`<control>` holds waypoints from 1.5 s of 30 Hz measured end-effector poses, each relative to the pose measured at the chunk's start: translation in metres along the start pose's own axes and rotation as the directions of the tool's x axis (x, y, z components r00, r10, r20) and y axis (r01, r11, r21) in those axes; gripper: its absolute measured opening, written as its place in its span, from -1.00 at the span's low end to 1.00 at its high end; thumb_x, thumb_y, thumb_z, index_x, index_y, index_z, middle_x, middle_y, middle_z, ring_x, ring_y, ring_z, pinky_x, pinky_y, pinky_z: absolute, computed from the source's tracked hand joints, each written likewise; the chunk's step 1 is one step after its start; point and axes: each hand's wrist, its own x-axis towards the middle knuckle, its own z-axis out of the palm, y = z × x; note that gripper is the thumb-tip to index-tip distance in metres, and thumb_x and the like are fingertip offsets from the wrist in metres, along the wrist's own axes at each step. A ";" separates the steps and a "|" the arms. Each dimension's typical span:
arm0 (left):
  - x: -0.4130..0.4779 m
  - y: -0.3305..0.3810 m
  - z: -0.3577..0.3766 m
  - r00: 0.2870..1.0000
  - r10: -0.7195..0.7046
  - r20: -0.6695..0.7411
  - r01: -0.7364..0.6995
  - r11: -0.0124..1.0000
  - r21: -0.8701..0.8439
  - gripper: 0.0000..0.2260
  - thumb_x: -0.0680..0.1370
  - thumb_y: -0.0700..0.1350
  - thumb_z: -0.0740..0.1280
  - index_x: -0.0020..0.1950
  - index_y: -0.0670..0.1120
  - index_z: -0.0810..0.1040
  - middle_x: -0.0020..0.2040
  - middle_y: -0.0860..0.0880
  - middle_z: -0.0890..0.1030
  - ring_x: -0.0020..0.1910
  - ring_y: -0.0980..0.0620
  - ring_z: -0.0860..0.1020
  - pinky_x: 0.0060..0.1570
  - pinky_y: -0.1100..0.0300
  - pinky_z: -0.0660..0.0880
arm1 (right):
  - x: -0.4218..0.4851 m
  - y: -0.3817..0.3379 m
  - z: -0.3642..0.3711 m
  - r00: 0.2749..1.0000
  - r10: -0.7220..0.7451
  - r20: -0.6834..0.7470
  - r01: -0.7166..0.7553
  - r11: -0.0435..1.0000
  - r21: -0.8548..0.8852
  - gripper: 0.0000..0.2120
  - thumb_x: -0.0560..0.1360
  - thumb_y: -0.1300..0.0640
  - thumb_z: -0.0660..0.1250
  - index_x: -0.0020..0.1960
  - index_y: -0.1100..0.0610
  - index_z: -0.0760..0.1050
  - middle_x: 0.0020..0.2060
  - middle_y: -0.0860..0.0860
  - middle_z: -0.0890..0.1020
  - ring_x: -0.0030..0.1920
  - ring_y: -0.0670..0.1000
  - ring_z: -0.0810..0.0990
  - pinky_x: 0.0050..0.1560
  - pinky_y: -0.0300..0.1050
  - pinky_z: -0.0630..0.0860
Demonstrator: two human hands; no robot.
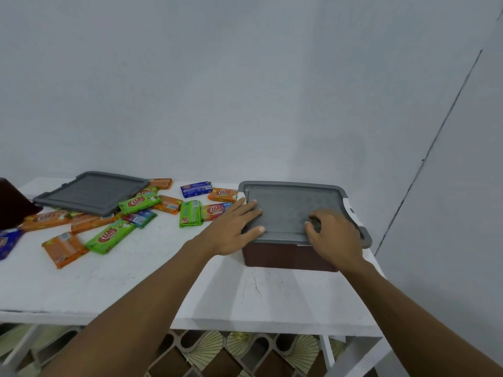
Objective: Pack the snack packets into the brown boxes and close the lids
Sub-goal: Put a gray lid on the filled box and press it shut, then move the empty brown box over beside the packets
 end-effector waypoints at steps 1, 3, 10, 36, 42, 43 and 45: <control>-0.006 -0.008 -0.001 1.000 0.020 0.000 -0.020 1.000 -0.020 -0.37 0.57 0.32 -0.03 0.59 0.07 0.07 0.60 0.11 -0.03 0.56 0.12 -0.12 0.53 0.05 -0.06 | 0.002 -0.007 0.005 0.999 -0.027 0.024 0.027 0.999 0.019 -0.77 0.56 -0.06 0.22 0.10 0.02 0.54 0.00 -0.03 0.63 -0.11 -0.06 0.52 -0.08 -0.15 0.48; -0.016 -0.025 -0.002 0.999 0.005 -0.032 -0.007 0.998 -0.061 -0.38 0.58 0.30 -0.06 0.59 0.08 0.00 0.59 0.14 -0.07 0.56 0.16 -0.10 0.52 0.10 -0.06 | 0.007 -0.023 0.014 0.993 -0.084 0.082 0.081 0.996 0.046 -0.75 0.56 -0.07 0.24 0.16 0.01 0.52 0.08 -0.03 0.60 0.01 -0.03 0.53 0.08 -0.09 0.51; -0.061 -0.156 -0.018 0.992 -0.122 0.016 0.117 0.979 0.166 -0.31 0.52 0.39 -0.26 0.56 0.12 0.11 0.59 0.03 0.08 0.57 0.00 0.00 0.52 -0.05 0.00 | 0.048 -0.151 0.053 0.945 -0.280 0.170 0.225 0.932 0.284 -0.66 0.55 -0.06 0.27 0.31 -0.06 0.49 0.21 -0.15 0.51 0.11 -0.13 0.43 0.14 -0.21 0.40; -0.147 -0.408 -0.055 0.987 -0.158 -0.030 0.161 0.959 0.234 -0.45 0.55 0.42 -0.09 0.52 0.32 0.07 0.58 0.18 -0.15 0.56 0.07 -0.20 0.48 -0.16 -0.24 | 0.138 -0.250 0.257 0.866 0.204 0.458 -0.098 0.965 -0.244 -0.30 0.43 -0.52 -0.15 0.51 -0.32 -0.07 0.57 0.02 -0.08 0.52 0.31 -0.13 0.43 0.37 0.00; -0.142 -0.408 -0.050 0.990 -0.133 -0.045 0.140 0.962 0.232 -0.38 0.54 0.43 -0.12 0.55 0.23 0.08 0.58 0.18 -0.11 0.56 0.07 -0.15 0.47 -0.17 -0.24 | 0.086 -0.285 0.256 0.900 0.041 0.434 0.044 0.982 -0.185 -0.31 0.41 -0.48 -0.22 0.51 -0.34 -0.06 0.58 0.00 -0.04 0.53 0.26 -0.13 0.46 0.31 -0.02; -0.142 -0.408 -0.049 0.991 -0.130 -0.044 0.137 0.963 0.232 -0.38 0.54 0.43 -0.14 0.56 0.23 0.08 0.58 0.17 -0.12 0.56 0.07 -0.16 0.47 -0.17 -0.23 | 0.079 -0.291 0.255 0.900 0.028 0.434 0.056 0.982 -0.179 -0.30 0.41 -0.48 -0.22 0.51 -0.33 -0.08 0.58 0.00 -0.04 0.53 0.26 -0.13 0.46 0.30 -0.04; -0.143 -0.407 -0.048 0.991 -0.123 -0.044 0.130 0.966 0.225 -0.37 0.53 0.43 -0.15 0.56 0.23 0.08 0.59 0.16 -0.13 0.56 0.05 -0.16 0.48 -0.16 -0.20 | 0.066 -0.297 0.254 0.906 0.020 0.422 0.058 0.983 -0.172 -0.30 0.42 -0.48 -0.22 0.52 -0.31 -0.09 0.58 -0.03 -0.04 0.53 0.26 -0.14 0.46 0.30 -0.04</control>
